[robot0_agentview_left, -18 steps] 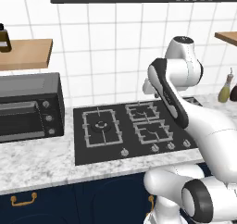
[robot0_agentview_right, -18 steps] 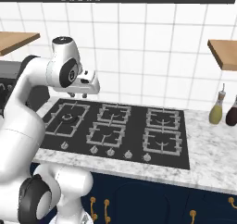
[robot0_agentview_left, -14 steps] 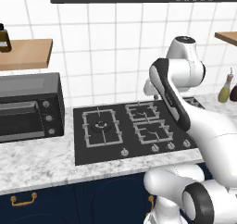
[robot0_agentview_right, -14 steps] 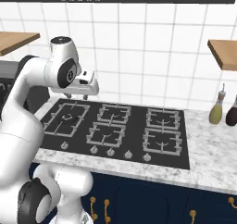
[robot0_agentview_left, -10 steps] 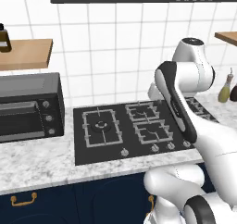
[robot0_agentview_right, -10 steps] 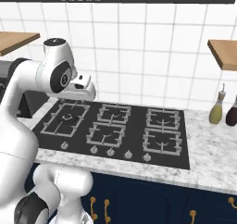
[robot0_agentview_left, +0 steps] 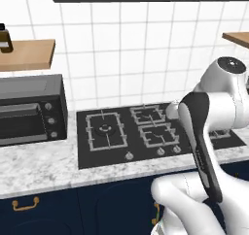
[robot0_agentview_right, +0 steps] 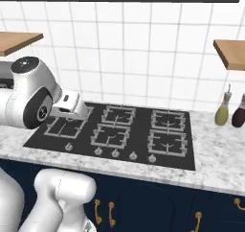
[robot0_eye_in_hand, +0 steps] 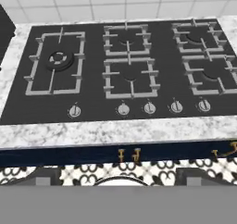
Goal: Navigate to the fridge.
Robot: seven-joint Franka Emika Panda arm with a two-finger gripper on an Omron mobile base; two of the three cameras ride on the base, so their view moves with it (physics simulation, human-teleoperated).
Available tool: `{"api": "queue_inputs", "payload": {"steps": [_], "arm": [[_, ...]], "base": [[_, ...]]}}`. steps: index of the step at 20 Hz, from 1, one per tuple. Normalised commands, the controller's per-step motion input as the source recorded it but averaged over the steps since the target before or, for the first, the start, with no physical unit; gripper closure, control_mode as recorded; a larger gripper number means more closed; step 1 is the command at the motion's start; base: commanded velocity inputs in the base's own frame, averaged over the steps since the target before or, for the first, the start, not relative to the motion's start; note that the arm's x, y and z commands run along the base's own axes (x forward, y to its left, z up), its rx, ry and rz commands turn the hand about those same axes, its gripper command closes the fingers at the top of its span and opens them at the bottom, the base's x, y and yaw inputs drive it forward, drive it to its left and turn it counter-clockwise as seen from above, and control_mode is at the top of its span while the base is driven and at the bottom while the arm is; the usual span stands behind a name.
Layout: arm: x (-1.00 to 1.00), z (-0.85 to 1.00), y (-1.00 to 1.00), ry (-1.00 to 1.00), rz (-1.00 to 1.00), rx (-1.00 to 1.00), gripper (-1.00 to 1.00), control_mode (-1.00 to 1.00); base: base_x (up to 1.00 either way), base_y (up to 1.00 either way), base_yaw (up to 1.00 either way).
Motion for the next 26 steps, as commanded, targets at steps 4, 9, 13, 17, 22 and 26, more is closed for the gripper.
{"api": "queue_inputs", "payload": {"steps": [4,9,13,17,22,26], "arm": [[0.0,0.0,0.0,0.0,0.0,0.0,-1.0,1.0],[0.0,0.0,0.0,0.0,0.0,0.0,-1.0,1.0],[0.0,0.0,0.0,0.0,0.0,0.0,-1.0,1.0],[0.0,0.0,0.0,0.0,0.0,0.0,-1.0,1.0],[0.0,0.0,0.0,0.0,0.0,0.0,-1.0,1.0],[0.0,0.0,0.0,0.0,0.0,0.0,-1.0,1.0]], "base": [[-0.64,-0.76,-0.13],[-0.21,-0.61,-0.66],[0.0,0.0,-1.0],[0.0,0.0,-1.0],[0.0,0.0,-1.0],[0.0,-0.54,-0.86]]}}
